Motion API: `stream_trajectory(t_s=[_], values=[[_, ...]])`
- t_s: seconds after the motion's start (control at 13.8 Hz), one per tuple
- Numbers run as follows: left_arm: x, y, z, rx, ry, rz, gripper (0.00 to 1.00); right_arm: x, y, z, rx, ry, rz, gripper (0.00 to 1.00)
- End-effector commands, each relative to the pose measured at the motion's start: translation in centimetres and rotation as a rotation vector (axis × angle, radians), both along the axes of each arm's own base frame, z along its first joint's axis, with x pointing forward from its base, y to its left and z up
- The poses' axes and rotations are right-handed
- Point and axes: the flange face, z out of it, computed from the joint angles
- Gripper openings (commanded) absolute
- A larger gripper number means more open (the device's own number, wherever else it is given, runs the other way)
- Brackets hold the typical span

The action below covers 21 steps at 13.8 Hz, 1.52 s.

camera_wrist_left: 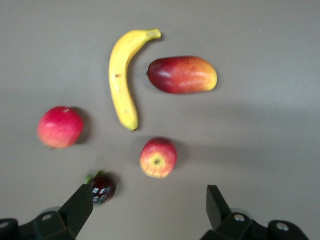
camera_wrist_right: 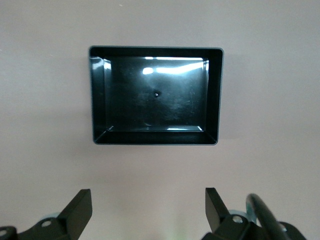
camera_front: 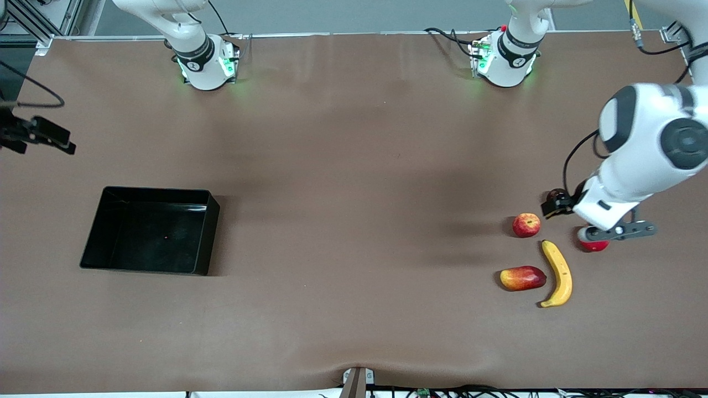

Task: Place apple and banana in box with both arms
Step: 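Reach the left gripper down to the red apple and grasp it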

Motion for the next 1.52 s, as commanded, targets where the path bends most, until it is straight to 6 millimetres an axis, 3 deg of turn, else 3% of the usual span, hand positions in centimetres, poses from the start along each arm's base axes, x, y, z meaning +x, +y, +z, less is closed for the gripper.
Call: stream_trajectory(t_s=[0.0, 0.36, 0.58, 0.72, 0.94, 1.01, 1.08, 1.3, 1.37, 1.44], values=[[-2.2, 1.3, -6.0, -0.020, -0.057, 0.036, 1.00, 1.7, -2.3, -2.0, -0.017, 0.024, -0.020, 1.00], [-3.2, 1.1, -13.1, -0.038, -0.002, 0.104, 1.00, 3.3, -6.6, -7.0, -0.006, 0.085, 0.002, 1.00], [-3.1, 1.2, -16.2, -0.043, 0.024, 0.112, 1.00, 4.5, -10.2, -12.7, 0.005, 0.140, -0.050, 1.00], [-2.8, 1.5, -17.3, -0.046, 0.030, 0.123, 1.00, 5.9, -11.0, -17.2, 0.000, 0.152, -0.052, 1.00], [-2.8, 1.7, -18.0, -0.044, 0.038, 0.140, 1.00, 7.4, -13.8, -23.8, 0.007, 0.136, -0.018, 1.00], [-2.8, 1.8, -18.2, -0.044, 0.042, 0.142, 0.89, 7.7, -14.4, -25.9, 0.011, 0.133, -0.017, 1.00], [-2.7, 1.8, -18.1, -0.044, 0.040, 0.143, 0.69, 7.8, -15.0, -27.6, 0.007, 0.124, -0.024, 1.00], [-2.8, 2.3, -18.2, -0.043, 0.047, 0.155, 0.00, 7.2, -15.6, -30.8, 0.007, 0.126, -0.030, 1.00], [-2.7, 2.5, -17.8, -0.044, 0.041, 0.157, 0.00, 7.2, -15.6, -31.6, 0.010, 0.131, -0.017, 0.90], [-2.6, 2.5, -17.2, -0.043, 0.032, 0.154, 0.00, 7.1, -16.3, -32.5, 0.015, 0.130, 0.015, 0.69]])
